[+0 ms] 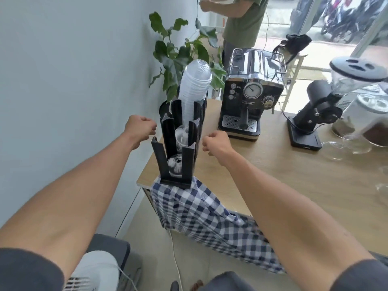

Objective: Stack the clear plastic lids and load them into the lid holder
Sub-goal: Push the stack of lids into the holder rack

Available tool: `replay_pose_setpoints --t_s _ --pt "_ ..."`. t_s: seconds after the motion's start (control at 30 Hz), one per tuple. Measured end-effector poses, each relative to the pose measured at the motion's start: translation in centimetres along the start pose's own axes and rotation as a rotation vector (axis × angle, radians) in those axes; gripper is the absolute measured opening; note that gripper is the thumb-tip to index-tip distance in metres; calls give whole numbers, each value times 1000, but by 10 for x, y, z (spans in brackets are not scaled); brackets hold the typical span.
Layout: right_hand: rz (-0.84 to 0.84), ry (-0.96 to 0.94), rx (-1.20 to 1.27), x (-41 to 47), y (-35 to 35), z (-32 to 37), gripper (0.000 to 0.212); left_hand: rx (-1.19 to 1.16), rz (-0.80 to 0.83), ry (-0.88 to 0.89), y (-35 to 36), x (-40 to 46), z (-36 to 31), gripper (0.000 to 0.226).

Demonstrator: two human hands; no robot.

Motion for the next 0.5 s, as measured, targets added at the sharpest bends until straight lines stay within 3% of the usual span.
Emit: replay_pose_setpoints --t_s 0.23,0.5 --pt "-119 -116 2 -12 -75 28 13 207 -108 277 15 -40 -95 4" --pt "-225 -130 12 -38 -179 -15 13 290 -12 402 141 -107 -139 23"
Point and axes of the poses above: each hand's wrist, its own x-axis towards the middle knuckle, its own y-axis out of the palm, z = x × y, the point moved 10 cm from there along x, towards the middle knuckle, and after that the axes turned 6 degrees about -x, right-handed, at the moved point
